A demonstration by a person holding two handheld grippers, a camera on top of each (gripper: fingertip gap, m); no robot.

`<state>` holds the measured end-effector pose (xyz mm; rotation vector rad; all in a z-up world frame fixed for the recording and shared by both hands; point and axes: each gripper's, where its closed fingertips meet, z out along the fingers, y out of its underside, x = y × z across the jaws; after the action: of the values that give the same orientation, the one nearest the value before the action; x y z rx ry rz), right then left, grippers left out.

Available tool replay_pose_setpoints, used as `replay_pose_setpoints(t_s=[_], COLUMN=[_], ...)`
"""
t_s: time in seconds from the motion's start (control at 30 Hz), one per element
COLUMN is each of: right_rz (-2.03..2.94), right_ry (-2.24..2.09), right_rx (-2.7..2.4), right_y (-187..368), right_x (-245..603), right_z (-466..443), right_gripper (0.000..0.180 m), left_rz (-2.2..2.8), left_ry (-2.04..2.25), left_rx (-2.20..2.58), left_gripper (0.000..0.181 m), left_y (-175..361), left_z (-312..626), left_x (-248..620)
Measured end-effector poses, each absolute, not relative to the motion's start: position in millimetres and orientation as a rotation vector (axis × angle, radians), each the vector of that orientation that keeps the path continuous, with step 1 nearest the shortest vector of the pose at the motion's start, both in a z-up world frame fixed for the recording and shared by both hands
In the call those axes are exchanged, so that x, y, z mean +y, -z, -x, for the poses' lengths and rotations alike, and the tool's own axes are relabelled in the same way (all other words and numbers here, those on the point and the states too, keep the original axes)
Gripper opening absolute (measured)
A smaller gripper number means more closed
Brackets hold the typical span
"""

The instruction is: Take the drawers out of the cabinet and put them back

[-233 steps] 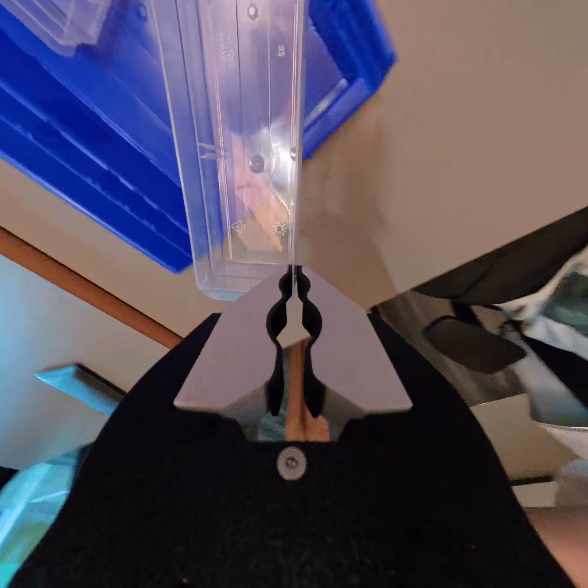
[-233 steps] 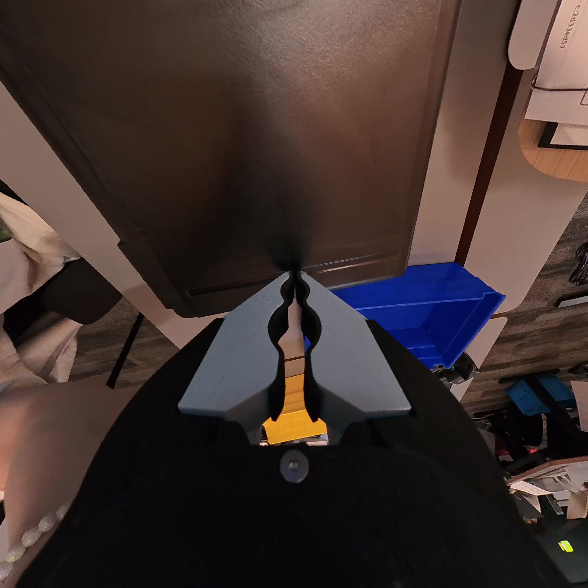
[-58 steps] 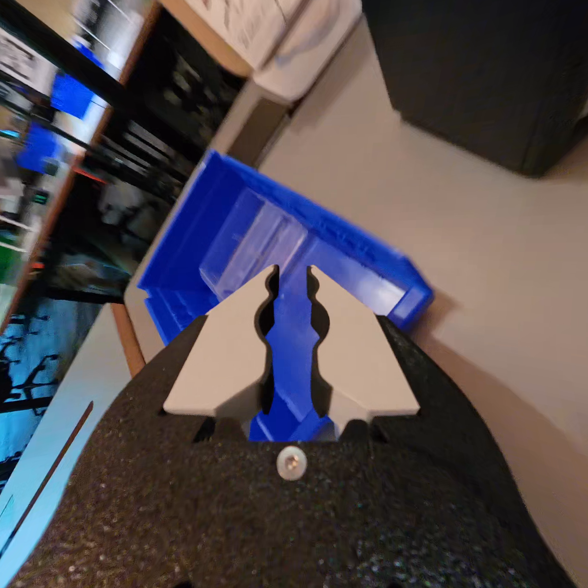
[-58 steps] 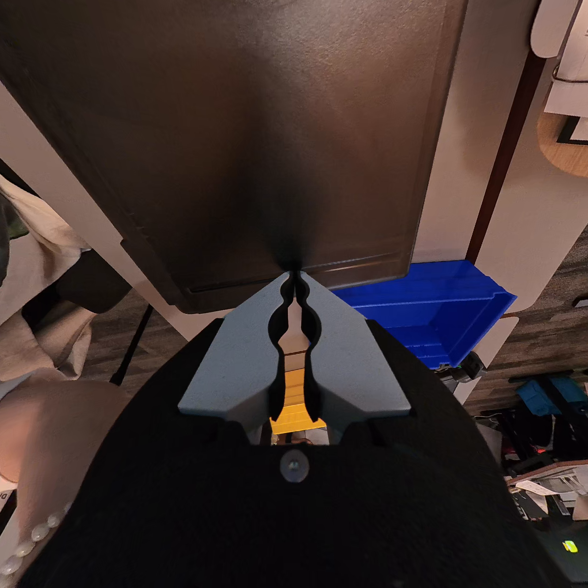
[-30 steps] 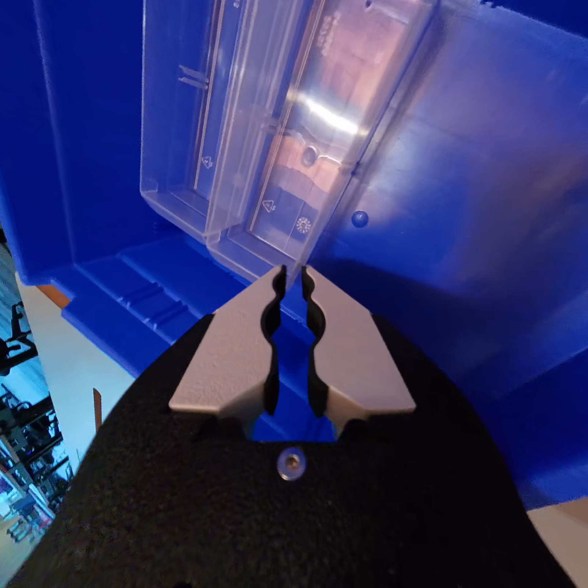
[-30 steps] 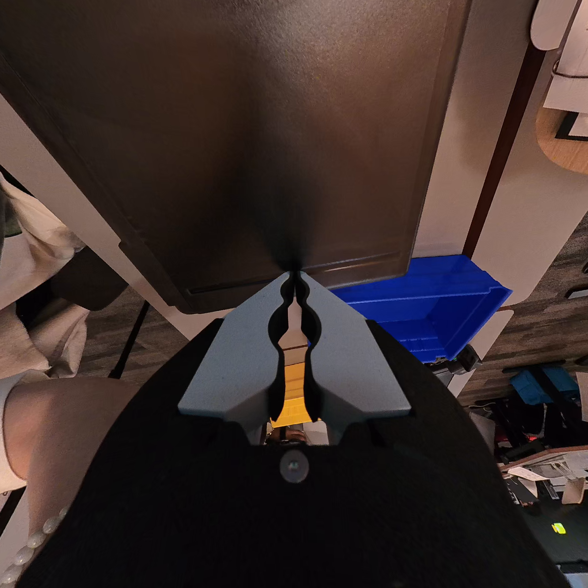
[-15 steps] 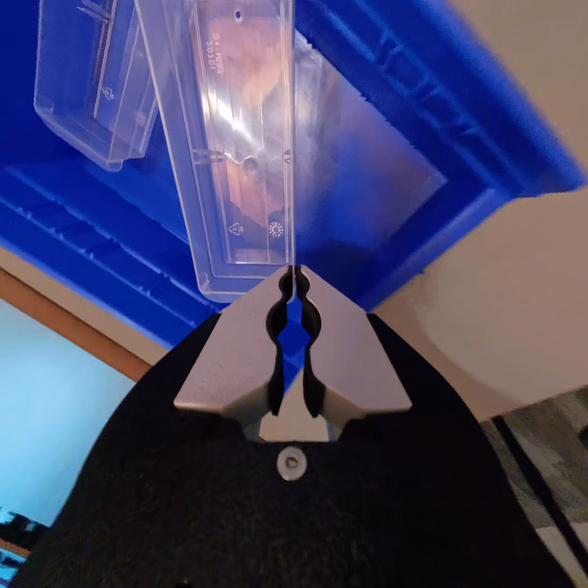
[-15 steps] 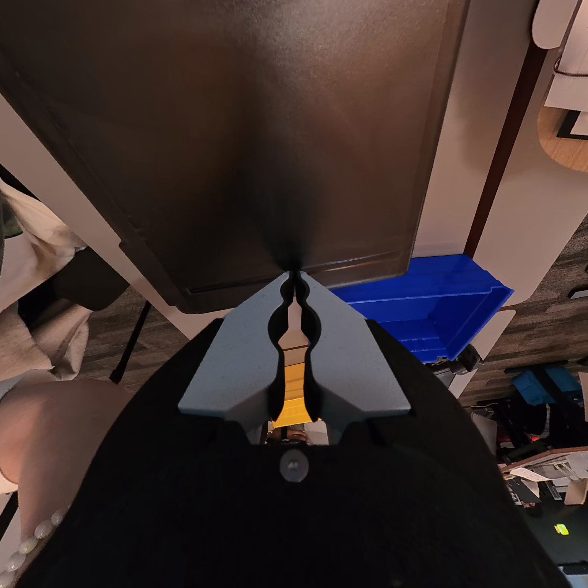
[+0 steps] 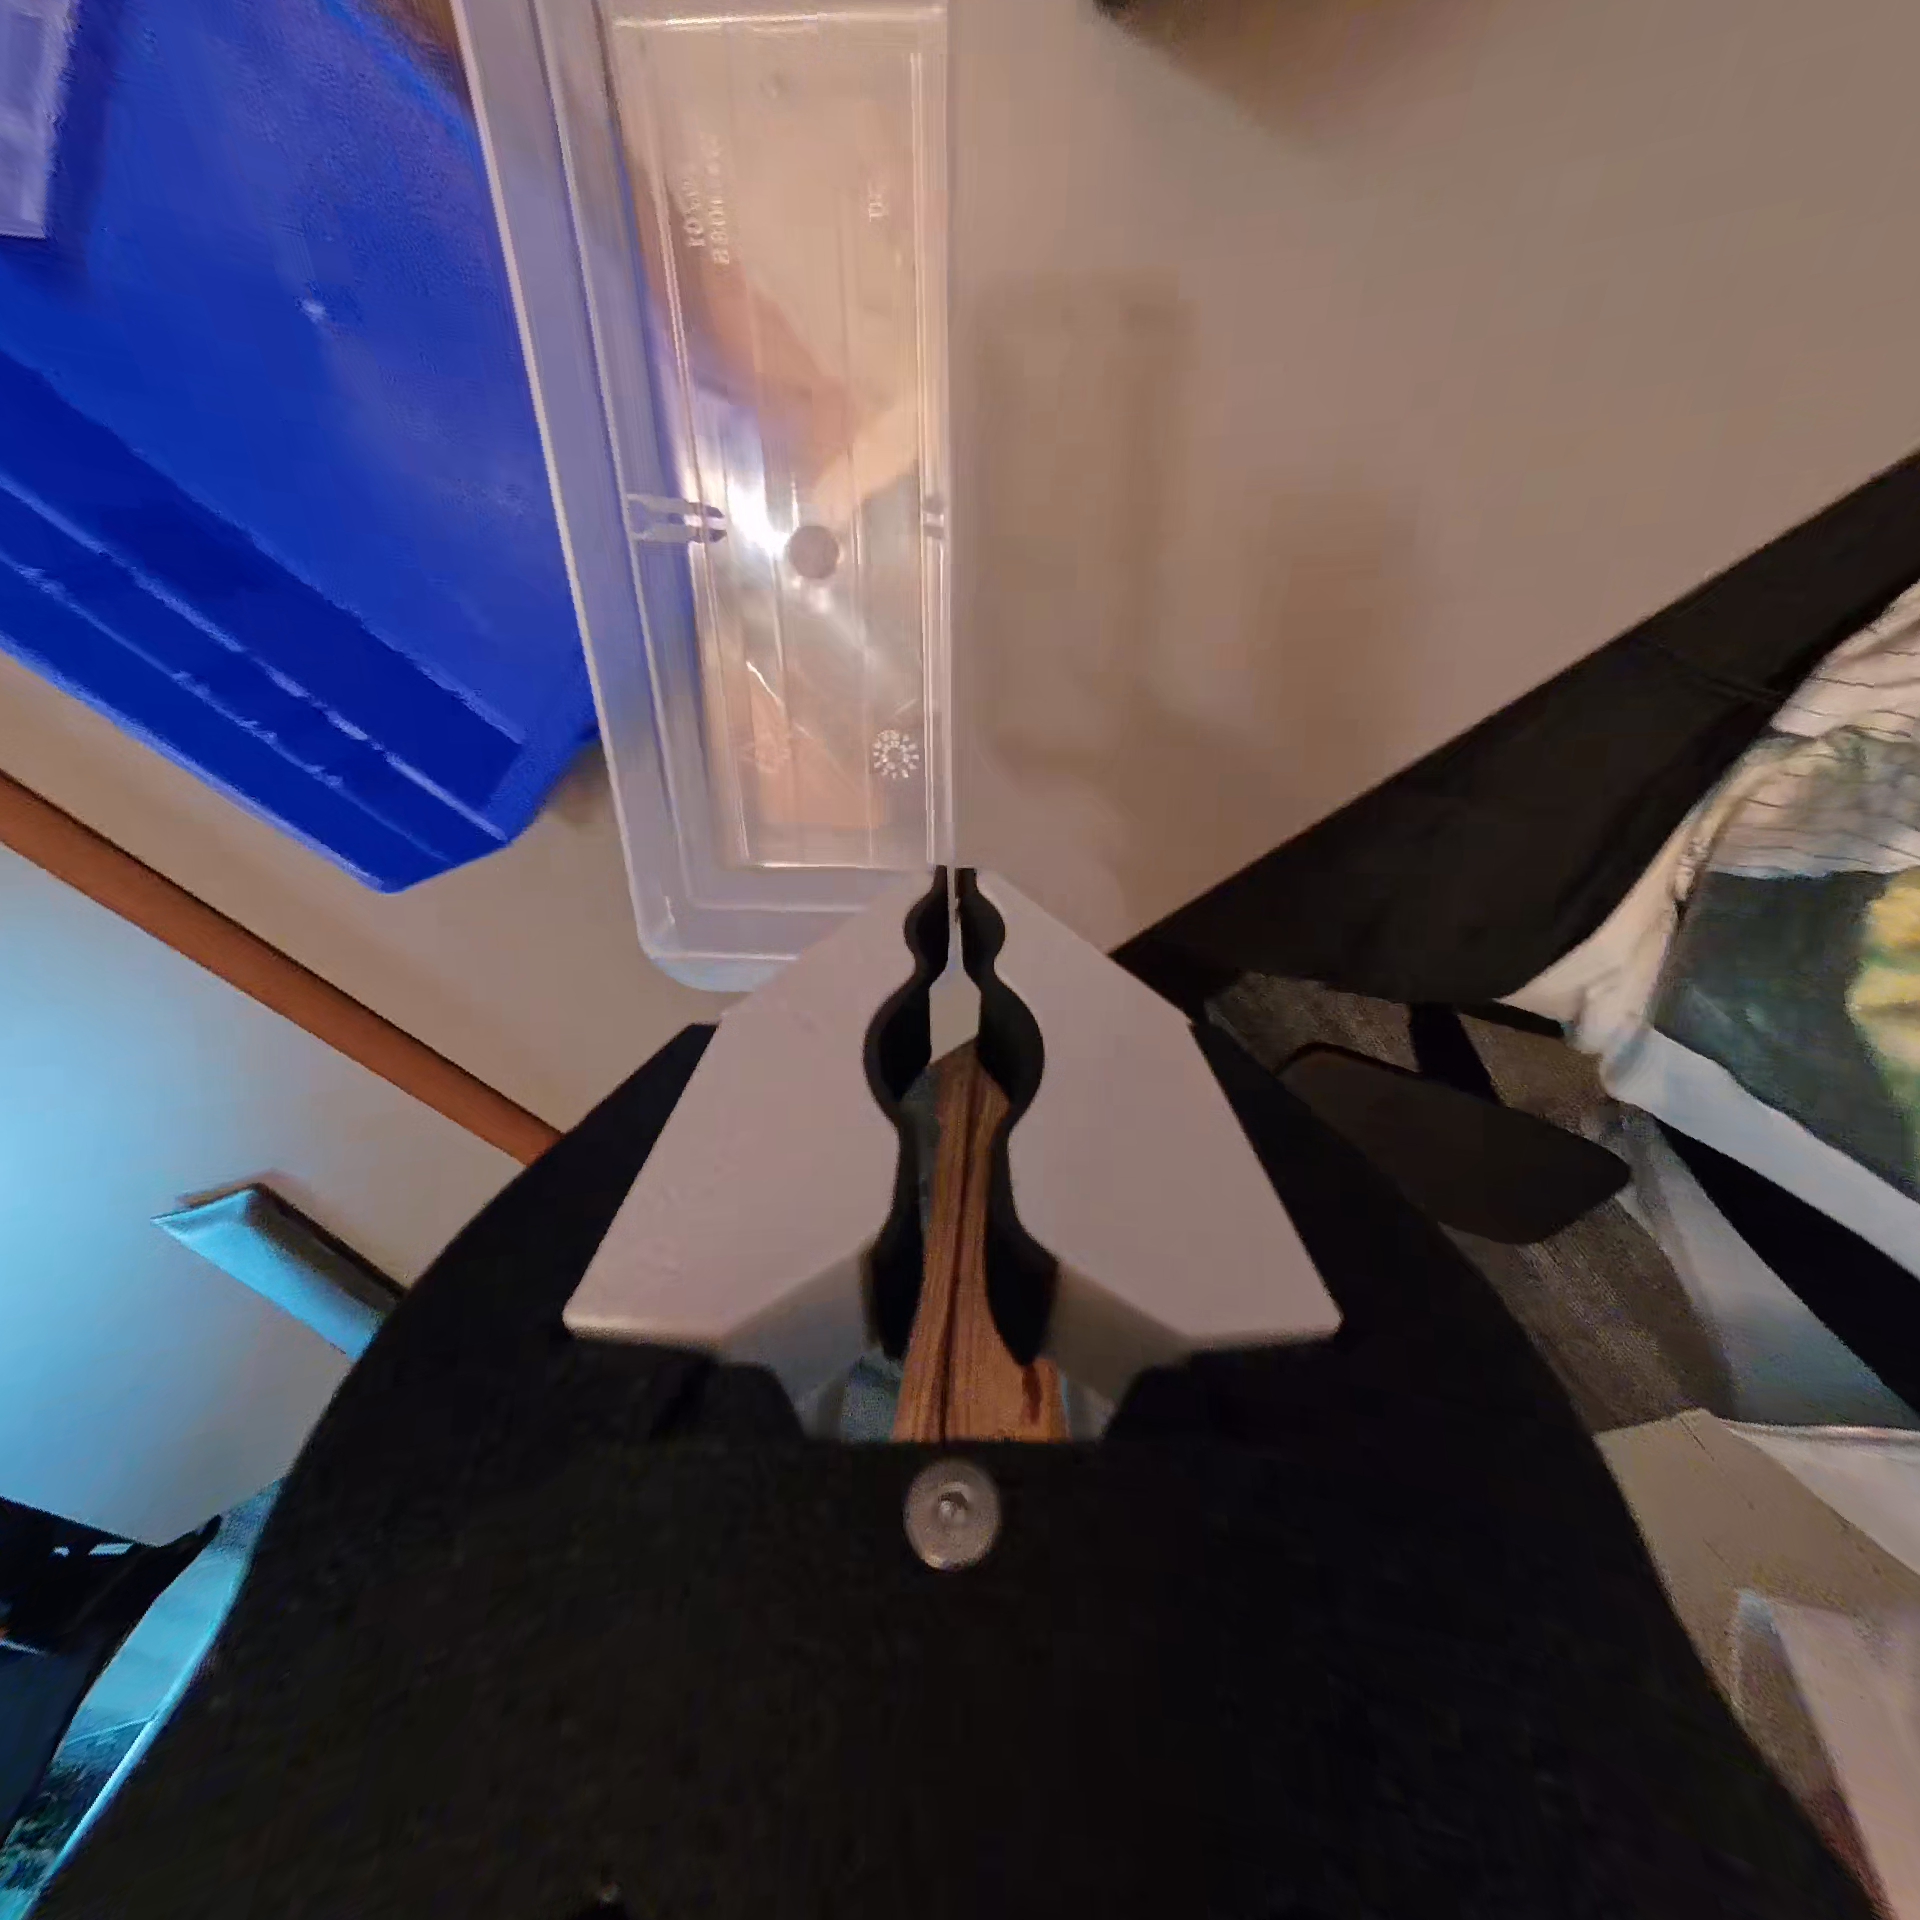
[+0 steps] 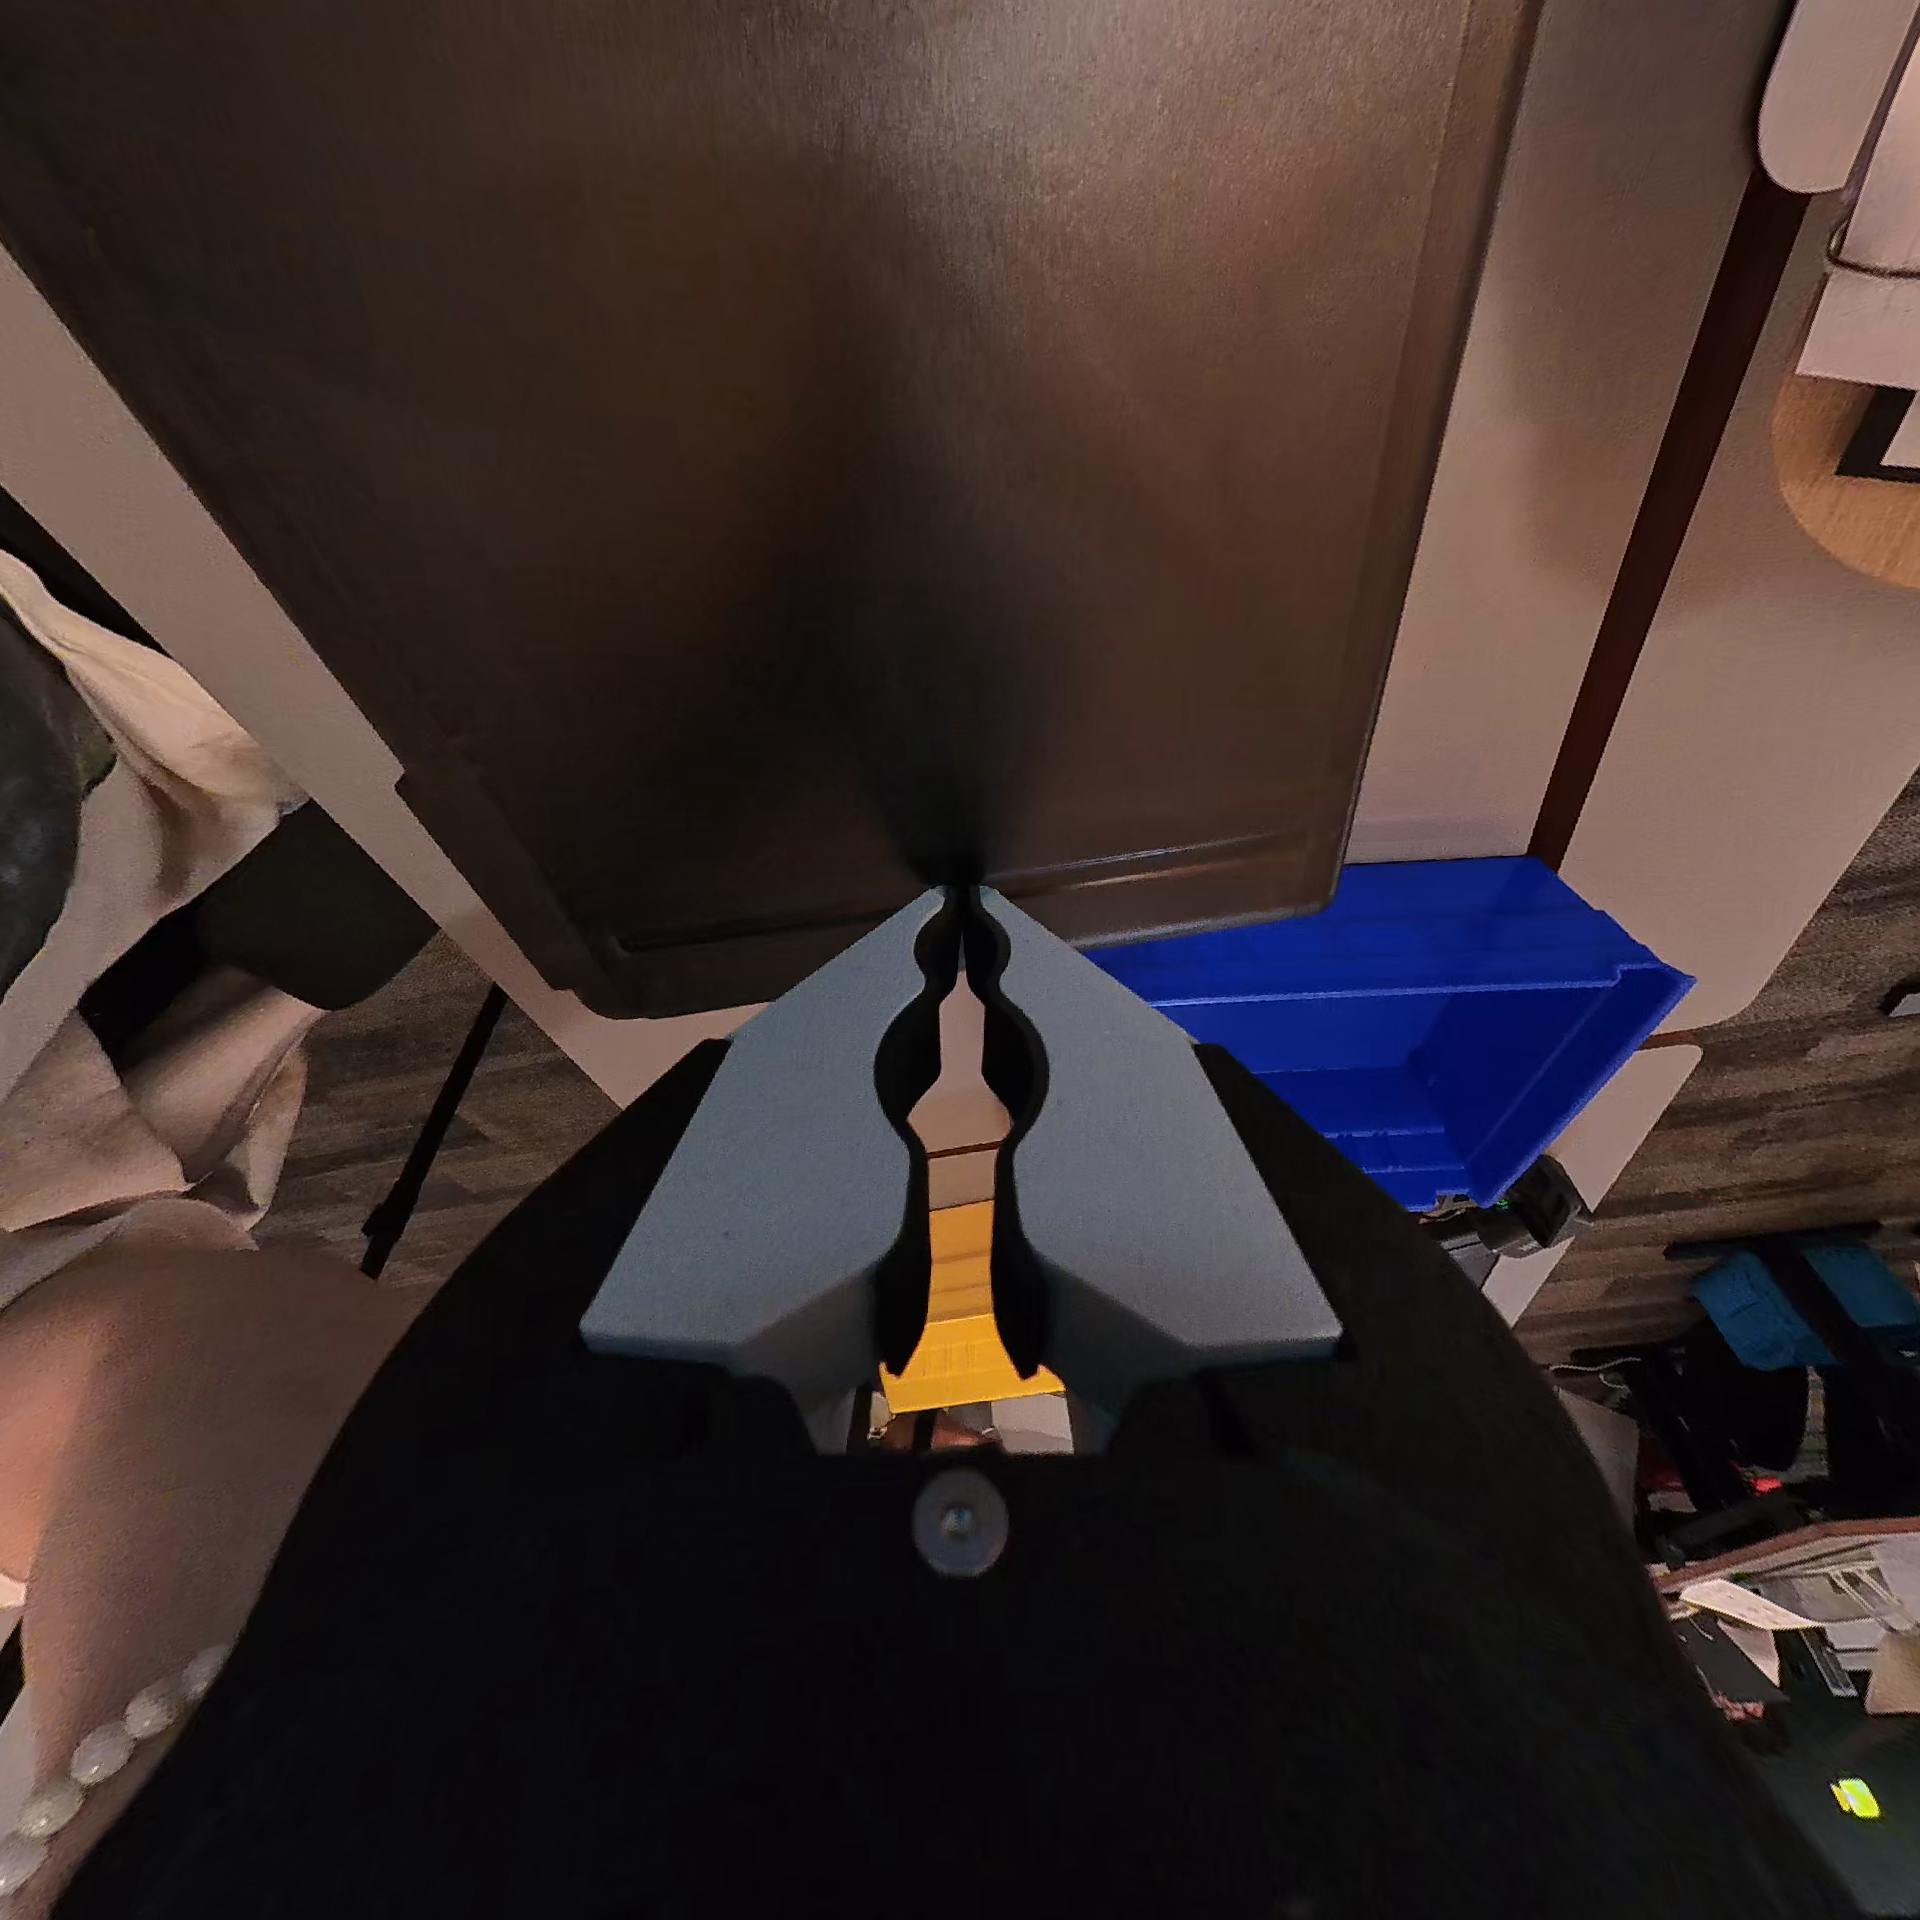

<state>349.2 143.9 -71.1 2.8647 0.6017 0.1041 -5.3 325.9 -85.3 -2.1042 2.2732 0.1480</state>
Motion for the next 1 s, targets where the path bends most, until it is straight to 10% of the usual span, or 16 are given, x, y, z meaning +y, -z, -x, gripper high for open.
replay_pose_setpoints(t_s=[1.0], right_rz=[-2.857], right_ry=[-0.132], right_rx=[0.553], right_y=[71], right_x=[143], right_z=[-349], right_gripper=[0.0], left_rz=[2.318], left_ry=[0.158], left_rx=[2.309], left_gripper=[0.0], left_y=[180], left_z=[-111], left_x=[125])
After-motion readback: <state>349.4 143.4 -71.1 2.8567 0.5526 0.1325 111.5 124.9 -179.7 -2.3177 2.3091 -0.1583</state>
